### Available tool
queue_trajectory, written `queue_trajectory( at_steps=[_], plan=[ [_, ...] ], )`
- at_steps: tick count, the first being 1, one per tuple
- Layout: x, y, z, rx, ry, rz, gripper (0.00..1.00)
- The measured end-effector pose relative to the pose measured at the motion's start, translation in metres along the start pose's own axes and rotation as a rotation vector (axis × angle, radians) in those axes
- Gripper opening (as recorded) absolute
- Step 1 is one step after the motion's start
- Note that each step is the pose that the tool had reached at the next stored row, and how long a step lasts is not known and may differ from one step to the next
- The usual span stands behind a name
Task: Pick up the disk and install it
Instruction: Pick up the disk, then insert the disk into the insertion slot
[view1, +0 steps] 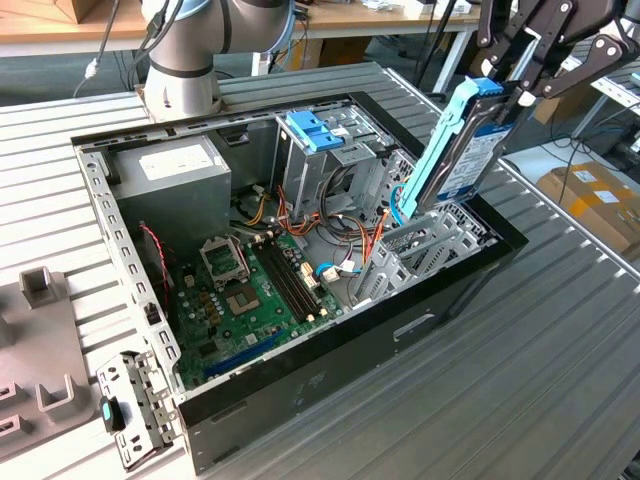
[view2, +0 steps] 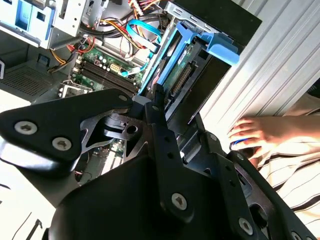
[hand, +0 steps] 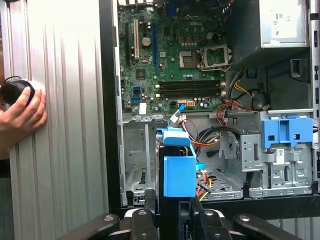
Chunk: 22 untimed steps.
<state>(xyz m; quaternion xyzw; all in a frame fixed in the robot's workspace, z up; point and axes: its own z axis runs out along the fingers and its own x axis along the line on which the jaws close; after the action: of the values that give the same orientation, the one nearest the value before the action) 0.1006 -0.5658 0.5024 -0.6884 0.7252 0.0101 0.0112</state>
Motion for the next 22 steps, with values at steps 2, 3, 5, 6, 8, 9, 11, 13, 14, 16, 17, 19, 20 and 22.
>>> queue_trajectory(
  at_steps=[2,3,5,6,8,9,11,13,14,16,17,19,20,22],
  plan=[
    [0.0014,-0.0001,-0.0002,0.0000,0.0001,0.000,0.35],
    [0.0022,-0.0001,-0.0001,0.0000,0.0000,0.000,0.35],
    [0.0050,-0.0003,-0.0002,0.0000,0.0000,0.000,0.35],
    [0.0055,-0.0003,-0.0002,0.0000,0.0000,0.000,0.35],
    [0.0056,-0.0003,-0.0003,0.0000,0.0000,0.000,0.35],
    [0.0067,-0.0003,-0.0002,0.0000,-0.0001,0.000,0.35],
    [0.0090,-0.0005,0.0000,0.0000,0.0000,0.000,0.35],
    [0.0097,-0.0005,0.0008,0.0000,-0.0002,0.000,0.35],
    [0.0097,-0.0005,0.0008,0.0000,0.0000,0.000,0.35],
    [0.0097,-0.0005,0.0008,0.0000,0.0001,0.000,0.35],
    [0.0098,-0.0001,0.0012,0.0000,-0.0002,0.000,0.35],
    [0.0103,0.0024,0.0026,0.0008,-0.0002,0.000,0.35],
    [0.0106,0.0025,0.0034,0.0013,0.0000,0.000,0.35],
    [0.0114,0.0028,0.0065,0.0030,-0.0001,-0.001,0.35]
  ],
)
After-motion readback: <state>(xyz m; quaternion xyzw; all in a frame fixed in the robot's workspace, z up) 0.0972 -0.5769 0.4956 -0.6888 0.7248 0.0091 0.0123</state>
